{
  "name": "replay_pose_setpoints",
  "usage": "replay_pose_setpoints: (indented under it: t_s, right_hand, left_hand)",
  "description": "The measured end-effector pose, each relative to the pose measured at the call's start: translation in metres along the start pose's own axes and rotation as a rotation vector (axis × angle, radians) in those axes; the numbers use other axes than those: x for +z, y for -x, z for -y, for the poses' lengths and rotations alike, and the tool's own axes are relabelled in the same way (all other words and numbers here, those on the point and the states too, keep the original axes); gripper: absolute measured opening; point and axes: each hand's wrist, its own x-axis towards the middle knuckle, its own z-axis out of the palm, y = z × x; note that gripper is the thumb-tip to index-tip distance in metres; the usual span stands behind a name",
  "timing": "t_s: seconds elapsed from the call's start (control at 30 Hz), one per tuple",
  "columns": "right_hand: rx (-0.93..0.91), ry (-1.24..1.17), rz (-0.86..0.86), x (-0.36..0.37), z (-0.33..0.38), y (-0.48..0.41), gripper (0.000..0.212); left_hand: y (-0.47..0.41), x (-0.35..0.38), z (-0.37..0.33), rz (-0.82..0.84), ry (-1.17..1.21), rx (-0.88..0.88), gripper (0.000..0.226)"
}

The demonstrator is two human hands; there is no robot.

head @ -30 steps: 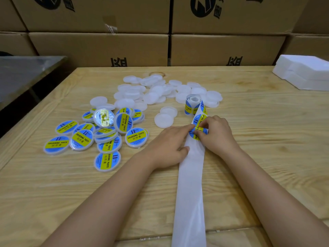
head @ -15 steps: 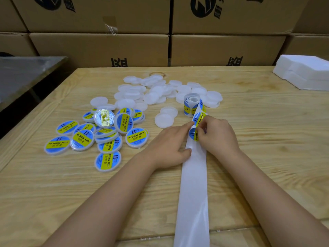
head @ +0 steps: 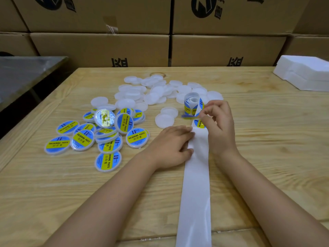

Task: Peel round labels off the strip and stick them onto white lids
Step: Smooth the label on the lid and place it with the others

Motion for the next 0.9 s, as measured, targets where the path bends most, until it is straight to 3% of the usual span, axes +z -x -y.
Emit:
replay_pose_setpoints:
  t_s: [0.1, 0.23, 0.37, 0.47, 0.57, 0.77, 0.9]
  right_hand:
    - [-0.020, -0.107, 0.005, 0.006, -0.001, 0.002, 0.005]
    - [0.261, -0.334, -0.011, 0.015, -0.010, -0.003, 0.014]
    - [0.470, -0.466, -0.031, 0.013, -0.024, -0.010, 0.015]
    - [0.481, -0.504, -0.037, 0.009, -0.029, -0.013, 0.016]
    - [0.463, -0.505, -0.018, 0.010, -0.028, -0.011, 0.016]
    - [0.412, -0.440, -0.013, 0.011, -0.026, -0.010, 0.011]
    - [0.308, -0.458, -0.010, 0.011, -0.025, -0.009, 0.012]
  left_hand:
    - [-0.002, 0.004, 0.002, 0.023, -0.054, 0.019, 0.053]
    - [-0.003, -0.001, -0.003, 0.059, -0.031, 0.081, 0.050]
    - [0.004, -0.005, -0.007, -0.177, 0.010, 0.025, 0.042]
    - [0.003, -0.004, 0.002, -0.413, -0.151, -0.229, 0.036]
    - [0.001, -0.002, 0.014, -0.315, -0.260, -0.448, 0.034]
    - [-0.001, -0.003, 0.014, -0.392, -0.176, -0.417, 0.013]
    - [0.004, -0.011, 0.008, -0.556, 0.167, -0.400, 0.012]
